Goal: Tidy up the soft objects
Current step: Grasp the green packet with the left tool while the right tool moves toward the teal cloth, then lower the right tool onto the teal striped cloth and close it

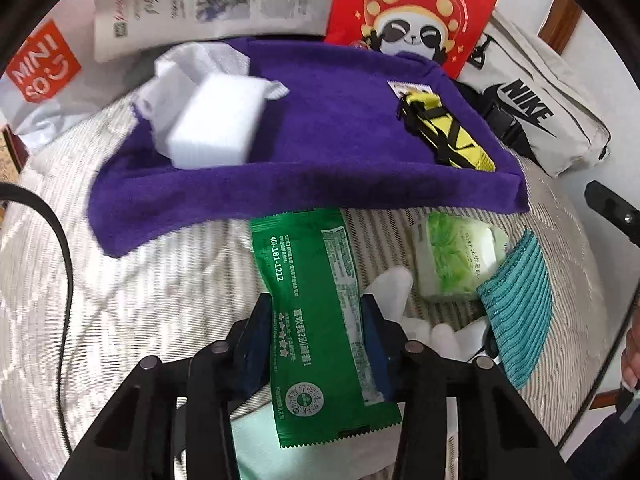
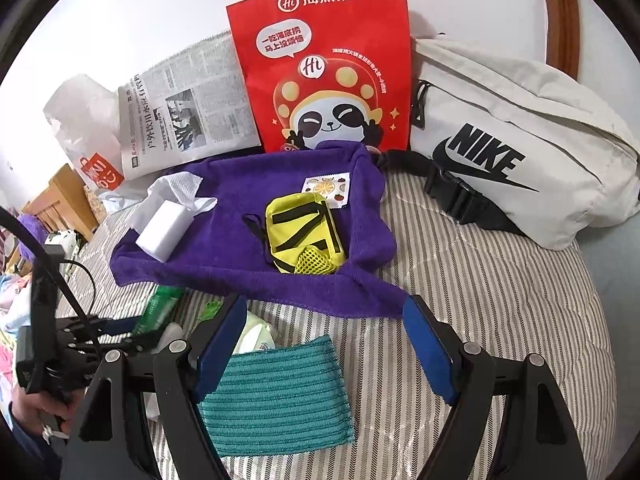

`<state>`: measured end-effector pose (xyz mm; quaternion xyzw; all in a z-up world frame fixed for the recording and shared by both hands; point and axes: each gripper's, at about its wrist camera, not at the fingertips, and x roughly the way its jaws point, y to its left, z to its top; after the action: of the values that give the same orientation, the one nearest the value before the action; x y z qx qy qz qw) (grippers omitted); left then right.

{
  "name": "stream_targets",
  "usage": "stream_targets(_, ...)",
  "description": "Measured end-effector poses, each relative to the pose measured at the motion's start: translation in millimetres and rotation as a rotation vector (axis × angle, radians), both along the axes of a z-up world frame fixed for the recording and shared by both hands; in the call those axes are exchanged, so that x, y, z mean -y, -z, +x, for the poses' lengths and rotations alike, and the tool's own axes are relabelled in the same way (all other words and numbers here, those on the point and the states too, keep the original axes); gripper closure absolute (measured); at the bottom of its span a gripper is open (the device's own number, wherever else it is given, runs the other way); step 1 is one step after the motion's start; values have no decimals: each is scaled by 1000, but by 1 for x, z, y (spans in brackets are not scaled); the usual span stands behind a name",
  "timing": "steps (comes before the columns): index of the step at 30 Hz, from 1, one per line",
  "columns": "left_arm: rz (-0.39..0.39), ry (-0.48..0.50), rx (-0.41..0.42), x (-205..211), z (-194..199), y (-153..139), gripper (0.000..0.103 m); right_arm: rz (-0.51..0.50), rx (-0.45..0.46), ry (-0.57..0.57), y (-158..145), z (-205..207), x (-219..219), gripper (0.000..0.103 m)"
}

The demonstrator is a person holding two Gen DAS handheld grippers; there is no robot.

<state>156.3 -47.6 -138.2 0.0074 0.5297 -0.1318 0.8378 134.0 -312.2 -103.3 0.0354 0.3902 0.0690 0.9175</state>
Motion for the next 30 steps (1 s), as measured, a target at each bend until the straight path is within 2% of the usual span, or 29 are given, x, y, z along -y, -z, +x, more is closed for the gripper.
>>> stream_targets(3, 72, -3, 22, -8, -1, 1, 63, -1, -4, 0, 1, 1, 0, 23)
stream_targets(7, 98, 1, 25, -12, 4, 12, 60, -1, -11, -11, 4, 2, -3, 23)
stream_targets(11, 73, -7, 50, -14, 9, 14, 57, -15, -22, -20, 8, 4, -8, 23)
stream_targets(13, 72, 4, 60, -13, 9, 14, 61, -18, -27, -24, 9, 5, -9, 23)
stream_targets(17, 52, 19, 57, -16, 10, 12, 78, -40, -32, -36, 9, 3, -13, 23)
stream_targets(24, 86, 7, 99, -41, -3, 2, 79, -57, -65, -66, 16, -8, -16, 23)
stream_targets(29, 101, -17, 98, -55, -4, 12, 79, -38, -107, -99, 27, -17, -25, 22)
stream_targets(30, 92, -20, 110, -56, -6, 13, 79, -35, -113, -107, 30, -19, -28, 20)
